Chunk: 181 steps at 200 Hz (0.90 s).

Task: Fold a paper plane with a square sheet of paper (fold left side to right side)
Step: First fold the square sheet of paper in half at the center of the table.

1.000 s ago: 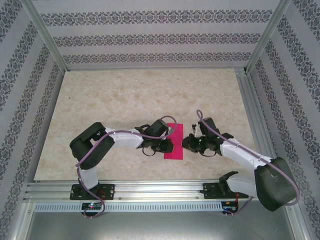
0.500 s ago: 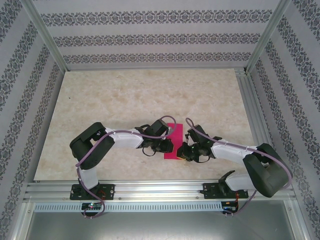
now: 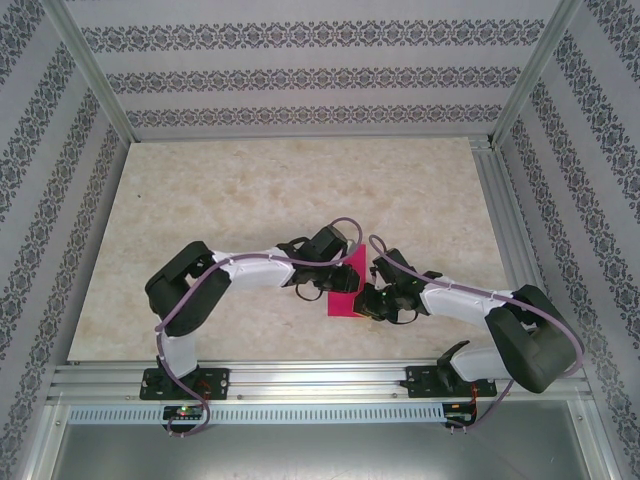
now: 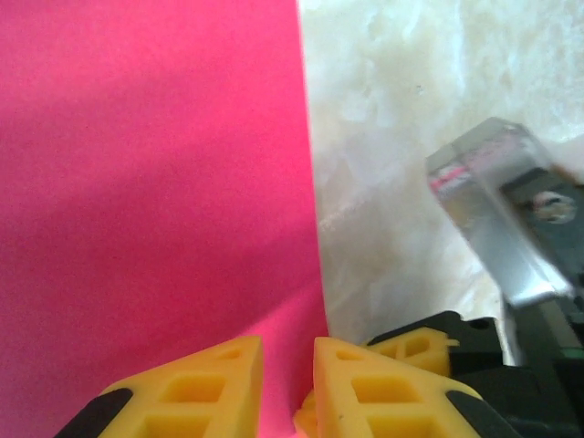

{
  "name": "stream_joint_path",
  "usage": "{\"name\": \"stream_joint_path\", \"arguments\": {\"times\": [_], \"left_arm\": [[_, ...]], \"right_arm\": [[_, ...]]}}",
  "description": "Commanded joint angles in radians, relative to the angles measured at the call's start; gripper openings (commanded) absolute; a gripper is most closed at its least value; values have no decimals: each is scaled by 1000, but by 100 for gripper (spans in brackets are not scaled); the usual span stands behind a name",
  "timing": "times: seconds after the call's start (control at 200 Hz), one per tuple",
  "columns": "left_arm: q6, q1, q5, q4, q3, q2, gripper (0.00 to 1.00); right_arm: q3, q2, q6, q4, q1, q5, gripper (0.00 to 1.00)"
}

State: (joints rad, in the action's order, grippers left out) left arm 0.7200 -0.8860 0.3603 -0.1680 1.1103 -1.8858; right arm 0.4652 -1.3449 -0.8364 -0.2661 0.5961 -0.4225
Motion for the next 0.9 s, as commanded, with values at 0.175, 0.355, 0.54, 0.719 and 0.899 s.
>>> {"name": "stream_joint_path", "arguments": {"times": [0.175, 0.355, 0.54, 0.719, 0.899], "left_arm": [[-72, 47, -59, -53, -6, -39, 22], [-115, 60, -76, -62, -9, -47, 22], [-118, 80, -120, -57, -23, -48, 22], [-110, 100, -150, -35, -53, -42, 22], [-110, 121, -178, -37, -64, -36, 23]], "right_arm": [[-7, -41, 31, -83, 8, 106, 15], [1, -46, 35, -109, 8, 117, 15], [10, -43, 42, -142, 8, 137, 15], [11, -42, 45, -156, 8, 146, 15], [13, -46, 48, -164, 7, 145, 15]]}}
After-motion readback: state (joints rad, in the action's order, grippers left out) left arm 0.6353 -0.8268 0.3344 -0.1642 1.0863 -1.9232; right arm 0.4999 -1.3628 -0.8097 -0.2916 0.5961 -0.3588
